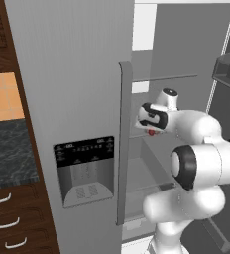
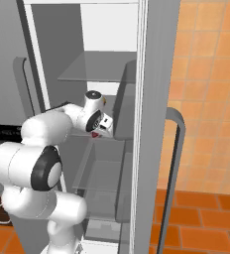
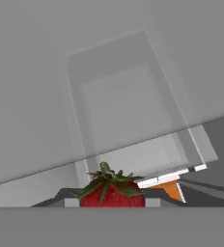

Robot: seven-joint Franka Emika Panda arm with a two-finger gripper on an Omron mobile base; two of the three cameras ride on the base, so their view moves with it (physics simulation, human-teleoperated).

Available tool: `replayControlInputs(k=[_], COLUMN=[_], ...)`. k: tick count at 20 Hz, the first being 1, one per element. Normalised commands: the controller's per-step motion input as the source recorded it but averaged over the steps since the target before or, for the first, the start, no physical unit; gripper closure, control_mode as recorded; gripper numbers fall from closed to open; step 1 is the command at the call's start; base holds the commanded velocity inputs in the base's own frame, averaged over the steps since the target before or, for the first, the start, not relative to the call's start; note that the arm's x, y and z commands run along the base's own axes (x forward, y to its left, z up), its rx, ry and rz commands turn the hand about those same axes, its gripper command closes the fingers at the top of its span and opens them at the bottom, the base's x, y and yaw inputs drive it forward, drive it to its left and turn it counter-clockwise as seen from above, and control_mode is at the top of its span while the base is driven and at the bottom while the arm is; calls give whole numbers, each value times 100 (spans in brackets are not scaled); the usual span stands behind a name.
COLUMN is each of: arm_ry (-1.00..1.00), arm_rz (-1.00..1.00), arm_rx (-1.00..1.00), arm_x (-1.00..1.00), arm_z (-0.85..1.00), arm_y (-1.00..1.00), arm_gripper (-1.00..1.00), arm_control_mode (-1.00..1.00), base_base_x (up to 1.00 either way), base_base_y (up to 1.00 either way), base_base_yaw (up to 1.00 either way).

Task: Take the strawberry from the fridge and place it on top of the pancake, located on the dining counter.

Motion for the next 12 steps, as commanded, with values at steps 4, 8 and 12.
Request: replayControlInputs(k=[4, 8, 12], arm_ry=[-13, -2, 0], arm_rz=[0, 0, 3], arm_rx=[0, 0, -1], arm_x=[-100, -97, -100], arm_z=[75, 92, 67], arm_y=[0, -1, 0], arm_gripper=[100, 100, 100], arm_control_mode=[-100, -100, -100], base_base_x=[0, 0, 0], base_base_y=[0, 0, 0], base_base_yaw=[0, 0, 0])
